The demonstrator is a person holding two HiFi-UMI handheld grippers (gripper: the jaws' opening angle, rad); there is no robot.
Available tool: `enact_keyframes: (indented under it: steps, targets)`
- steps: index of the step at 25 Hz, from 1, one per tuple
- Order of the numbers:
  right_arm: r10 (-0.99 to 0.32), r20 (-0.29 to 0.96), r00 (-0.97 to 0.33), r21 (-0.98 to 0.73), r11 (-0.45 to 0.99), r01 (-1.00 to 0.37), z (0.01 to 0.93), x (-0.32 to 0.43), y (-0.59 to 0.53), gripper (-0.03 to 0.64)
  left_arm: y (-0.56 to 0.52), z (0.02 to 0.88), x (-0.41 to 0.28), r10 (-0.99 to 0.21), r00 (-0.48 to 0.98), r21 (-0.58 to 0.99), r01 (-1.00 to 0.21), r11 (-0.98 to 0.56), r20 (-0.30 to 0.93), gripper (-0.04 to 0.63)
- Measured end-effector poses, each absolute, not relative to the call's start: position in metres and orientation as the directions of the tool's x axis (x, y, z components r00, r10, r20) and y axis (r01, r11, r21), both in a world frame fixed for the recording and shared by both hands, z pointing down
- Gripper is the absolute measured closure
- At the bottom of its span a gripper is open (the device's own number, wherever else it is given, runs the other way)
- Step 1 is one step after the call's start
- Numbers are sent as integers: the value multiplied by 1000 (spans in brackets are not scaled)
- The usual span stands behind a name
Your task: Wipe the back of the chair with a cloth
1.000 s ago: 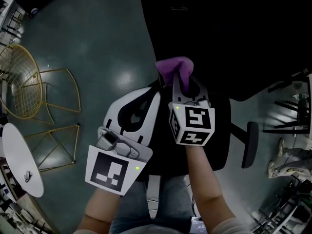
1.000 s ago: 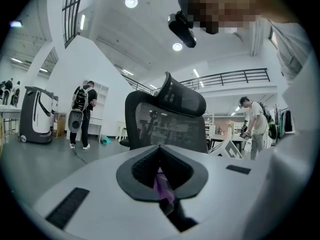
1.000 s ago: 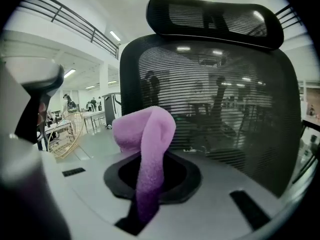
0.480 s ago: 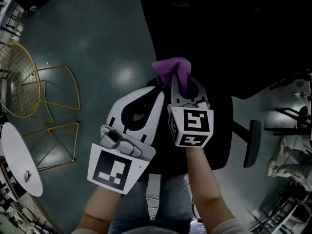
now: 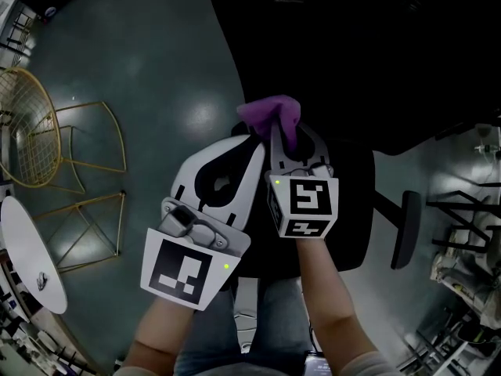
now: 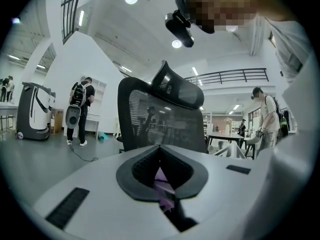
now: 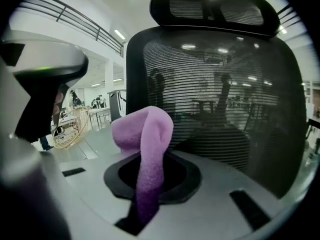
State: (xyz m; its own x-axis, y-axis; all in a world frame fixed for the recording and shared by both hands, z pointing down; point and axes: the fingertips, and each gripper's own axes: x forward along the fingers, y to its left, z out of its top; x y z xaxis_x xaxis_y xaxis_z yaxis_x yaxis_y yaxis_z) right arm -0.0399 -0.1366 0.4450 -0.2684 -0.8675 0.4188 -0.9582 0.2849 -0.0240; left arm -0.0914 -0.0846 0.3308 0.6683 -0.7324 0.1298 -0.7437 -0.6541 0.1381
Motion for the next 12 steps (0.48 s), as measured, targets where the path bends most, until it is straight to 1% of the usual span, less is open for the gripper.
enact_keyframes:
  steps: [5, 12]
  targets:
    - [-867, 414, -277, -14, 298, -955, 444, -33, -138, 565, -87, 333, -85, -735, 666, 140, -746, -651, 131, 583]
    - [-877, 407, -256, -5, 278, -961, 442, -3, -137, 565, -85, 334, -67, -734, 667, 140, -745, -652, 127, 583]
